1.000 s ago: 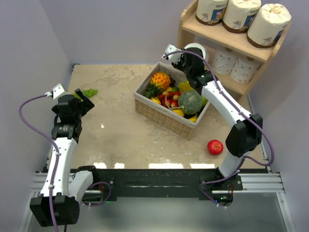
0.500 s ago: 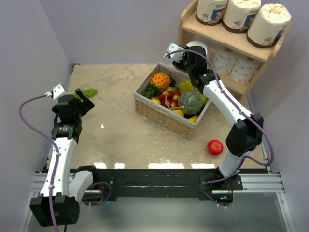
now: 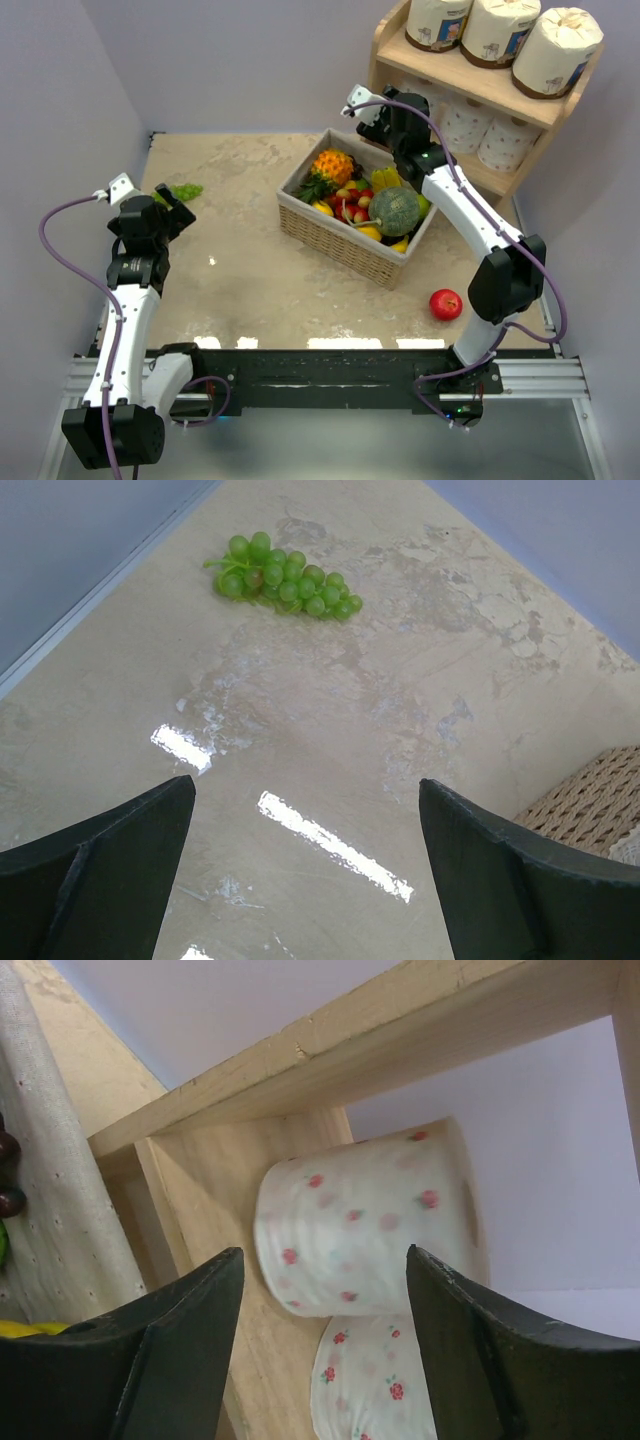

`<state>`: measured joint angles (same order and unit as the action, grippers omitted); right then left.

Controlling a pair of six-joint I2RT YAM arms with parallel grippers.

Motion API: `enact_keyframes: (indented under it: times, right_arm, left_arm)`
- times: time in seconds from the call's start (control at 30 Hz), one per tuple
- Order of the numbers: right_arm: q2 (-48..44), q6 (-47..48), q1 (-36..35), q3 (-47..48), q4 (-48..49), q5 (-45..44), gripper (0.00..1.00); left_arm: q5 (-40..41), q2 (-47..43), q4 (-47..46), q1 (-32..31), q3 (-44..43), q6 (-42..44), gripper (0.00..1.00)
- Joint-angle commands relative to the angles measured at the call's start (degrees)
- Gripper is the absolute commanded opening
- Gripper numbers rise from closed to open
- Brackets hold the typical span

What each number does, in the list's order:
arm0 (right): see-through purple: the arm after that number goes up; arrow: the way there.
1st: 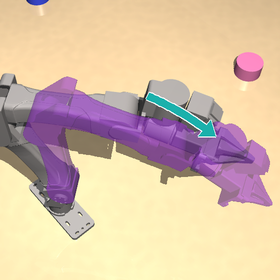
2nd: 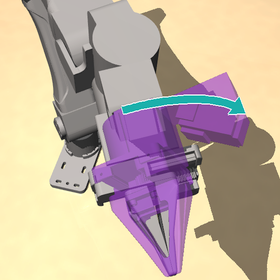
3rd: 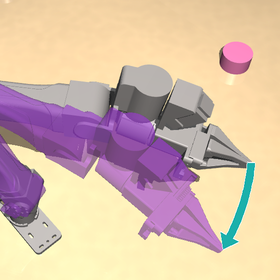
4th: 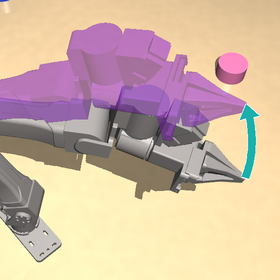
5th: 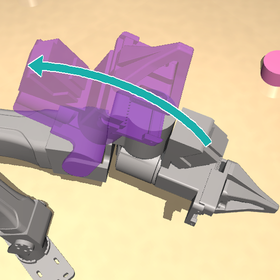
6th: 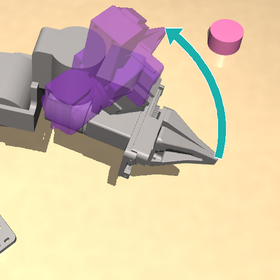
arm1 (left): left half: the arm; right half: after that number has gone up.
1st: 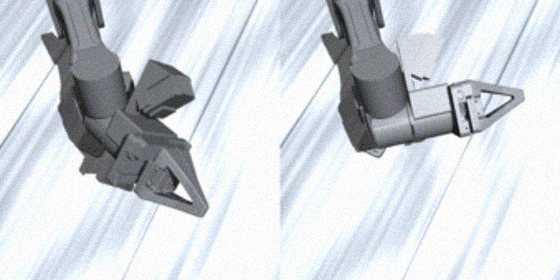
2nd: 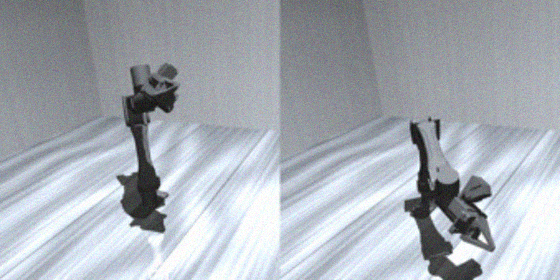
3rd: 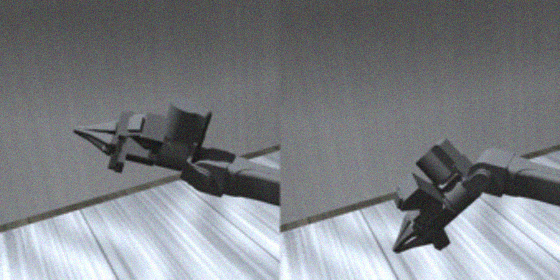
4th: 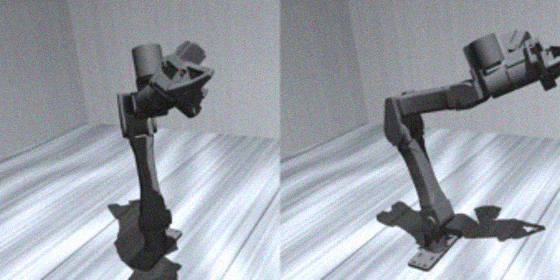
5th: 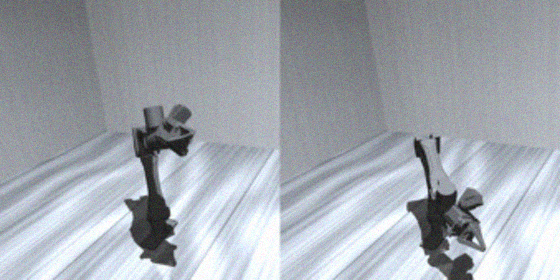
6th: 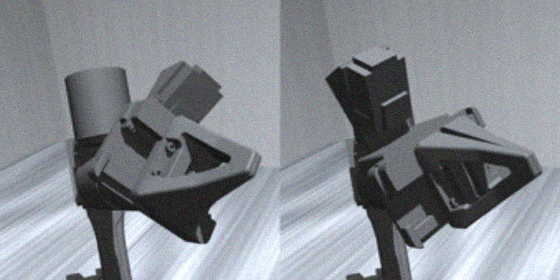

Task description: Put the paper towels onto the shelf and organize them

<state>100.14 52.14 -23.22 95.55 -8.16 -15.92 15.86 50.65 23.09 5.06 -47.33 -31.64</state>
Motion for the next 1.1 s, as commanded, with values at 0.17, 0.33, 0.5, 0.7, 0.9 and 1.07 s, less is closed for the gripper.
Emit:
enact_keyframes:
  times: [0.17, 0.33, 0.5, 0.7, 0.9, 1.07]
  right_arm:
    - [-3.5, -1.9, -0.6, 5.5, -0.7, -1.0, 0.75]
    - [-7.4, -4.8, -4.0, 4.0, -3.4, -0.2, 0.78]
    - [-12.5, -17.4, -11.9, -0.6, -4.0, -5.8, 0.99]
    - [-18.0, -39.7, -20.9, -3.4, -12.9, -8.3, 0.99]
    - [-28.9, -59.1, -21.0, -14.4, -13.4, 6.6, 0.99]
    - [-40.6, -70.5, -21.0, -31.5, -6.4, 1.1, 0.99]
  left_arm:
    - [-7.9, -0.9, -6.6, -0.4, 0.9, 4.6, 0.99]
    - [-18.7, -0.6, -10.3, -1.3, 2.2, 7.5, 0.99]
    - [-30.3, -1.9, -15.8, -4.4, 3.6, 9.9, 1.0]
    - [-36.2, -6.2, -20.7, -12.9, 5.2, 13.6, 1.0]
    - [-43.4, -10.6, -26.8, -17.5, 7.4, 14.8, 1.0]
    - [-48.3, -10.8, -29.3, -17.9, 8.3, 13.5, 1.0]
